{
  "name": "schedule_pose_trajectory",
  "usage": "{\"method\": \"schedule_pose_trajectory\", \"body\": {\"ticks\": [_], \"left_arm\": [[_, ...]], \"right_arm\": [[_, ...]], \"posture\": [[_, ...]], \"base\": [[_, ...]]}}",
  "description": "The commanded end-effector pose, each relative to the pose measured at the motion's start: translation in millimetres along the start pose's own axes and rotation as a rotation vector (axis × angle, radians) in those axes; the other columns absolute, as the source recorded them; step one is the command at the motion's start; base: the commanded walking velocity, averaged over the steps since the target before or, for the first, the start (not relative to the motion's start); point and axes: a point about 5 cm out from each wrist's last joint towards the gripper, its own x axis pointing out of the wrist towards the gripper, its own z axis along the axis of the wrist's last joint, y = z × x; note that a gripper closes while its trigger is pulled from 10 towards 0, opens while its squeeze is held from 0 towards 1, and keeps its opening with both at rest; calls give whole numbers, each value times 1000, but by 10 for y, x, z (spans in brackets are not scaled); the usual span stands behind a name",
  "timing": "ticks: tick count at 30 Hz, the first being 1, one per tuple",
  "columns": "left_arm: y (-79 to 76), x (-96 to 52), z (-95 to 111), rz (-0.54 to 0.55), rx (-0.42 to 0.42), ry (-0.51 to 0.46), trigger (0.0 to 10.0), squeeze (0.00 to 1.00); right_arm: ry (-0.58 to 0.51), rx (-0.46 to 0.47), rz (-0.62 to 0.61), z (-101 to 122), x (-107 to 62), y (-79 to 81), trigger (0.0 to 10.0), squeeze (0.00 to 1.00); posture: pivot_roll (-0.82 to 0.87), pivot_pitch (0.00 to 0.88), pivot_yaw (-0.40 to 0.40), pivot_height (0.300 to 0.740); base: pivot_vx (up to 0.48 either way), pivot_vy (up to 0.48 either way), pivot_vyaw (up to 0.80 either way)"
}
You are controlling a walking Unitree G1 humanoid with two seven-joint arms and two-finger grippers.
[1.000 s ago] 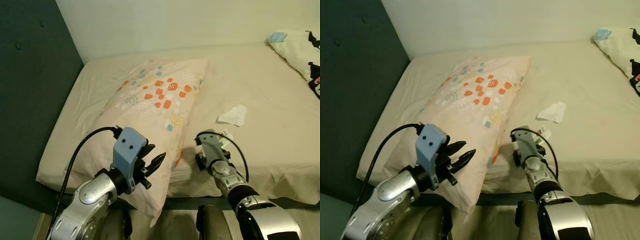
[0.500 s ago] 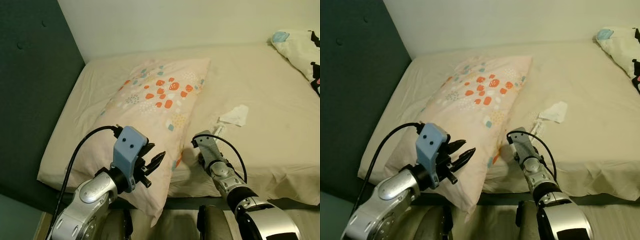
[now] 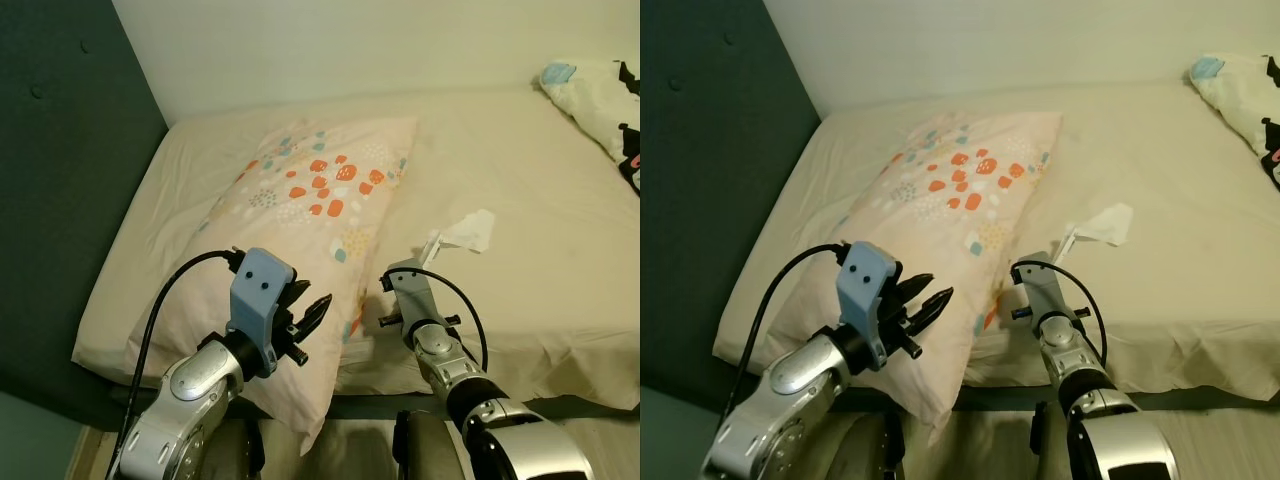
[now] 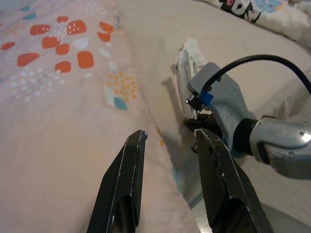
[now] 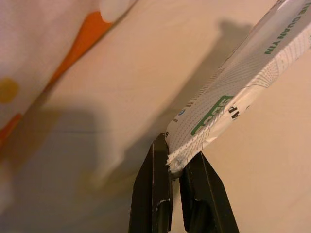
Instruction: Clean up the room
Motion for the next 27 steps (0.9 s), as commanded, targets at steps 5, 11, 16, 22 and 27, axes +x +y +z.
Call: {"method": "schedule_pose_trajectory", "body": {"ticks": [5,11,16,22,27], "left_arm": [[53,-26,-63,23,-4,-7,10000,0],[320,-78,-217,277,-54,72,10000,0],[573,-135,-370,547,23,136,10000,0],[664,-92,-283,629,-2,66,10000,0],[619,-44,-271,599,29,58,10000,0]], "right_arm": [[-204,167,-154,125,-96,-77,0,0],[-382,241,-164,371,-293,-80,10000,0],[-416,242,-133,514,-317,-50,10000,0],[-455,241,-68,627,-330,-30,10000,0],[-403,250,-110,520,-341,-76,10000,0]], "posture": [[28,111,19,583],[-8,81,11,583],[-22,64,12,583],[-19,50,2,583],[-20,48,4,583]], "base": [[0,0,0],[0,0,0],[0,0,0],[0,0,0],[0,0,0]]}}
